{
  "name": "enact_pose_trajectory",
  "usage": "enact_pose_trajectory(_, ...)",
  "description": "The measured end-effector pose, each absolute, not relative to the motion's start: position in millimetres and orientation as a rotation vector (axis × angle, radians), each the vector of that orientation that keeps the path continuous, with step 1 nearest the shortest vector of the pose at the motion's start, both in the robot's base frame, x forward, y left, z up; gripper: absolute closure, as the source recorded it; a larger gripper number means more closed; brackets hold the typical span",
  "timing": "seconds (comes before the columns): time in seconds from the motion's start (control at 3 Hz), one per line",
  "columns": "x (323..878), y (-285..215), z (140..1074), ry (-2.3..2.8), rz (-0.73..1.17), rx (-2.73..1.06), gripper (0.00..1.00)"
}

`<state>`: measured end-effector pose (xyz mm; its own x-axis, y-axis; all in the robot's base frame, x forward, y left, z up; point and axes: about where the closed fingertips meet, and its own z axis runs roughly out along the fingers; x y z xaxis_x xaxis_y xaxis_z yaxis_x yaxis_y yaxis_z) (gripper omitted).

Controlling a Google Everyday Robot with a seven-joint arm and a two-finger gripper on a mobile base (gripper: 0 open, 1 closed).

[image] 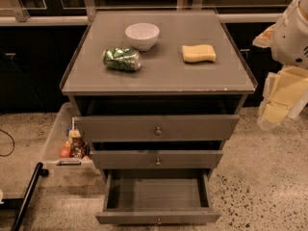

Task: Close bottom drawer

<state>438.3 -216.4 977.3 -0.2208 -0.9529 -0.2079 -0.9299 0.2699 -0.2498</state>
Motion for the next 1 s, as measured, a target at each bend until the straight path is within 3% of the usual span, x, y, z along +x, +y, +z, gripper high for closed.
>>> enact_pose_trajectory(0.33,438,-216,977,2.229,-0.102,-1.722,0.00)
enact_pose_trajectory(1.0,420,-223,880,2.302,0.095,-1.718,0.00)
